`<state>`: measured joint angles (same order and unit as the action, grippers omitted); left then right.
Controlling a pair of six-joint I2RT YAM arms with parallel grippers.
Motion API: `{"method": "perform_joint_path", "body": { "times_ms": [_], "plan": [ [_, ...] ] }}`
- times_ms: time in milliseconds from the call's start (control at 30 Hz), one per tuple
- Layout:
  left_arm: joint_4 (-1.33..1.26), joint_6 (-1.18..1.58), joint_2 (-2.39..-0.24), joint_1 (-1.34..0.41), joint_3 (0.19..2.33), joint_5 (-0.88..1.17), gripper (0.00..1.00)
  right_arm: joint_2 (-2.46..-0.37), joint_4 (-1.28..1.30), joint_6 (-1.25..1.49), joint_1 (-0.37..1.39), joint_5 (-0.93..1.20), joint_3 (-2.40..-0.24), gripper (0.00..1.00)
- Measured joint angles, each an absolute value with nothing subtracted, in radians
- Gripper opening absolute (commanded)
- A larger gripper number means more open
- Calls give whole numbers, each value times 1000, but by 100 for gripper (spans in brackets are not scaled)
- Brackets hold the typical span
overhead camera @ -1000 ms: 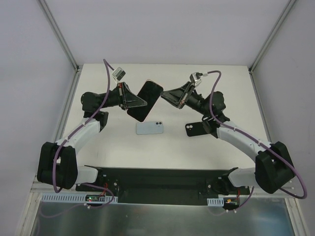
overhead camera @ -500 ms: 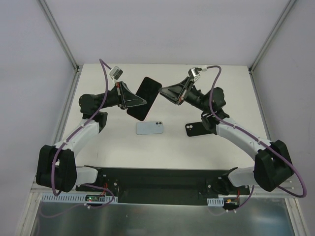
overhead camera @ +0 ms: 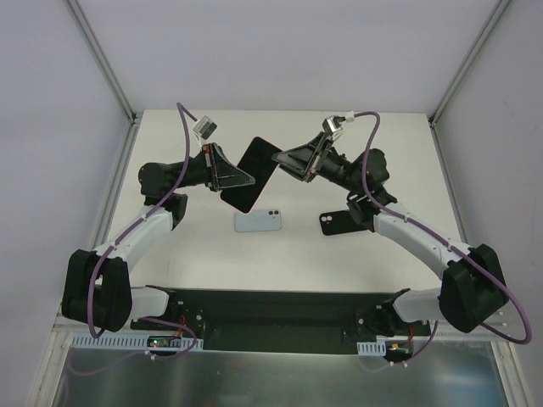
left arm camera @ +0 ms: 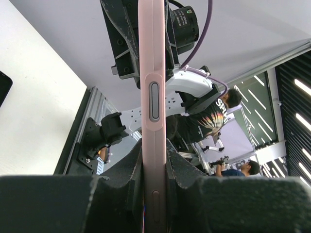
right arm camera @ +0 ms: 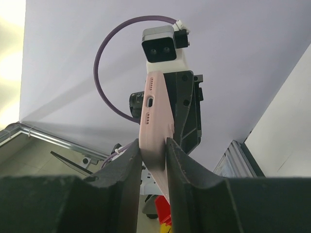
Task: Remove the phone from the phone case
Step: Remove the phone case from the phone.
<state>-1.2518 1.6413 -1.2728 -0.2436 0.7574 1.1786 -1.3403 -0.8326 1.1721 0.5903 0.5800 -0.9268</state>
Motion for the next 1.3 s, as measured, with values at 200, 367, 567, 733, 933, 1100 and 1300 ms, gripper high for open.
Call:
{"method": "perform_joint_path", "body": {
  "times_ms": [200,367,567,733,933,1100,1300],
  "plan": [
    [-1253,1641,-1272,-244,757,1179,0,-1318,-806,1166,585,580,-927,28],
    [-1254,1641,-1269,-249,757,1179,0,-1286,-790,1162,570,575,-914,31],
    [-1255,1641,-1267,-249,757,1179,0,-1253,-769,1154,555,572,-905,29],
    [-1254,1641,-1265,-249,757,1180,0,-1253,-754,1147,554,574,-905,24],
    [-1253,1644,-1264,-249,757,1181,0,-1254,-747,1131,552,584,-905,1],
    [-1256,1666,-1259,-249,757,1170,0,-1295,-850,1190,550,584,-903,1],
    [-1220,1718,-1257,-225,758,1140,0,-1507,-1193,1469,562,522,-899,1]
  ]
}}
